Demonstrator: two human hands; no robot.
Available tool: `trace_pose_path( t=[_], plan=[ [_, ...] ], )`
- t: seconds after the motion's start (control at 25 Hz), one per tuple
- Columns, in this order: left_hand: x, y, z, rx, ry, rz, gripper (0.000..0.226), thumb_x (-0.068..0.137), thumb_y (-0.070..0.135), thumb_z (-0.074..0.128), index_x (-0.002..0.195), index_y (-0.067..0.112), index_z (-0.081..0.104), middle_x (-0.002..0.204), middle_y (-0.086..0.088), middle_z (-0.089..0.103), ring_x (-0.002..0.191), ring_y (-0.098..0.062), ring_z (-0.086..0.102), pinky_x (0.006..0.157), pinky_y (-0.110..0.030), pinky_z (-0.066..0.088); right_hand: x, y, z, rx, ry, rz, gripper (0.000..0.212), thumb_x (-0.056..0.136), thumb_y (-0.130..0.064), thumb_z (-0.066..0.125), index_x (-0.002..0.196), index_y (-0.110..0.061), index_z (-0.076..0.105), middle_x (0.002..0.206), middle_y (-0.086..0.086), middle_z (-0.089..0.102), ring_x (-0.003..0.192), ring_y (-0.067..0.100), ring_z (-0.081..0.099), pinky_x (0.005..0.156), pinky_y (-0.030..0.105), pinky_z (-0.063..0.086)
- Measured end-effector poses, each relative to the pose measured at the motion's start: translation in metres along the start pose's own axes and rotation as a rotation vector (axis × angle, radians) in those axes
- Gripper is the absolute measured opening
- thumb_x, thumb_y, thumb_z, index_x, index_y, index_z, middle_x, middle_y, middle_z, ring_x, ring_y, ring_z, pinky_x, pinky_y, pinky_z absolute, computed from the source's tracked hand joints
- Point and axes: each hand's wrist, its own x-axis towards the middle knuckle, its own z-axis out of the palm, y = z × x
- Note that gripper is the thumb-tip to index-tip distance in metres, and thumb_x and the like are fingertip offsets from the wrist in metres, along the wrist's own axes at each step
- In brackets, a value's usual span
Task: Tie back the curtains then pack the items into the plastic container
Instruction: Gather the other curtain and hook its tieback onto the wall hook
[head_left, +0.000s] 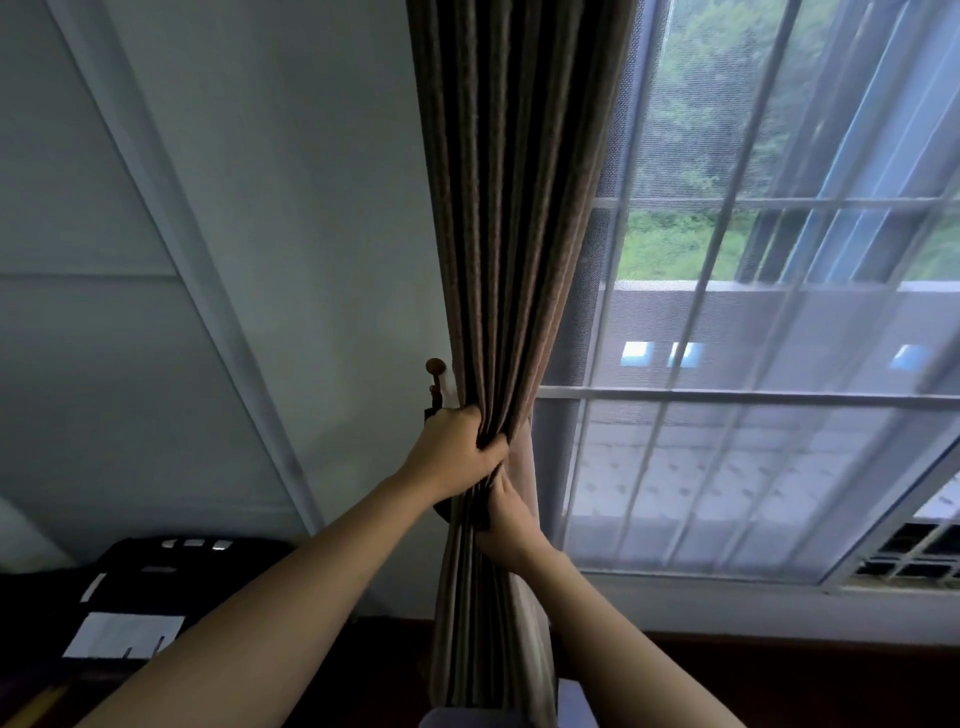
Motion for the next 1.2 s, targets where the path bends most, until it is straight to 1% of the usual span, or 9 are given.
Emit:
trace_pose_path(
  t=[0.12,0.28,0.4,0.56,0.72,0.8,0.88,1.08,1.2],
  plan=[
    [-0.003,0.005,0.005,0.028,0.027,0.009,0.039,0.08,0.043,0.066,0.091,0.005,0.06,0.083,-0.007,0.064,0.075,-0.017,0.061,0.066,-0.02,0.044,0.005,-0.009,0.009,-0.045,-0.027,0.081,0.08,0.082,-0.026,0.045,0.15,-0.009,0.006,0.157,0.014,0.013,0.146,0.028,0.012,0.115,0.042,0.028],
    [-0.004,0.004,0.009,0.124,0.146,-0.093,0.027,0.088,0.026,0.058,0.09,-0.001,0.058,0.09,-0.017,0.067,0.085,-0.031,0.065,0.065,-0.026,0.041,0.003,-0.006,0.003,0.141,-0.055,0.054,0.086,0.079,-0.003,0.044,0.151,-0.017,-0.002,0.16,0.005,-0.008,0.147,0.017,-0.009,0.121,0.034,0.005],
    [-0.009,-0.001,0.013,0.101,0.21,-0.184,0.025,0.089,0.021,0.056,0.096,-0.003,0.056,0.091,-0.023,0.065,0.087,-0.038,0.062,0.065,-0.029,0.037,0.003,-0.006,-0.015,0.361,0.161,0.034,0.062,0.093,-0.044,0.032,0.15,-0.027,0.012,0.158,-0.008,-0.001,0.146,0.007,-0.004,0.121,0.038,0.007],
    [-0.034,0.0,0.034,-0.278,0.351,-0.258,0.05,0.086,0.008,0.06,0.131,0.007,0.038,0.1,-0.015,0.065,0.09,-0.026,0.066,0.068,-0.014,0.042,0.034,-0.037,-0.061,0.475,0.502,-0.021,0.083,0.086,-0.07,0.017,0.148,-0.015,0.019,0.155,-0.004,0.022,0.142,-0.001,0.016,0.114,0.015,0.014],
    [-0.039,0.011,0.05,-0.703,0.581,-0.393,0.06,0.072,-0.005,0.066,0.107,0.031,0.033,0.086,0.002,0.065,0.071,0.001,0.064,0.065,-0.008,0.047,0.058,-0.054,-0.087,0.712,0.412,-0.027,0.067,0.084,-0.072,0.024,0.131,-0.024,0.034,0.126,-0.013,0.046,0.117,-0.001,0.045,0.104,0.022,0.032],
    [-0.031,0.009,0.042,-0.722,0.527,-0.447,0.046,0.067,0.003,0.061,0.104,0.024,0.044,0.079,0.012,0.064,0.067,0.008,0.06,0.062,-0.008,0.045,0.063,-0.046,-0.09,0.761,0.271,0.013,0.053,0.092,-0.059,0.026,0.127,-0.022,0.04,0.124,-0.01,0.05,0.118,0.007,0.048,0.106,0.03,0.035],
    [-0.024,0.005,0.03,-0.775,0.373,-0.429,0.018,0.059,0.005,0.051,0.069,0.02,0.055,0.054,0.017,0.056,0.049,0.007,0.05,0.051,-0.013,0.038,0.065,-0.039,-0.093,0.801,0.141,0.028,0.044,0.094,-0.057,0.03,0.118,-0.026,0.05,0.12,-0.007,0.057,0.122,0.016,0.05,0.107,0.033,0.038],
    [-0.023,-0.002,0.015,-0.83,0.204,-0.502,0.026,0.053,0.004,0.044,0.037,0.023,0.034,0.039,0.013,0.032,0.04,-0.003,0.031,0.044,-0.017,0.024,0.061,-0.046,-0.094,0.831,-0.138,0.053,0.122,0.048,-0.099,0.033,0.143,-0.022,0.034,0.146,0.0,0.04,0.135,0.012,0.036,0.117,0.035,0.026],
    [-0.023,-0.003,0.016,-0.805,0.223,-0.523,0.025,0.055,0.005,0.044,0.04,0.023,0.034,0.039,0.013,0.033,0.04,-0.002,0.032,0.043,-0.015,0.025,0.057,-0.049,-0.099,0.869,-0.096,0.056,0.083,0.067,-0.087,0.03,0.131,-0.036,0.035,0.145,-0.001,0.039,0.132,0.008,0.036,0.114,0.029,0.026]
  ],
)
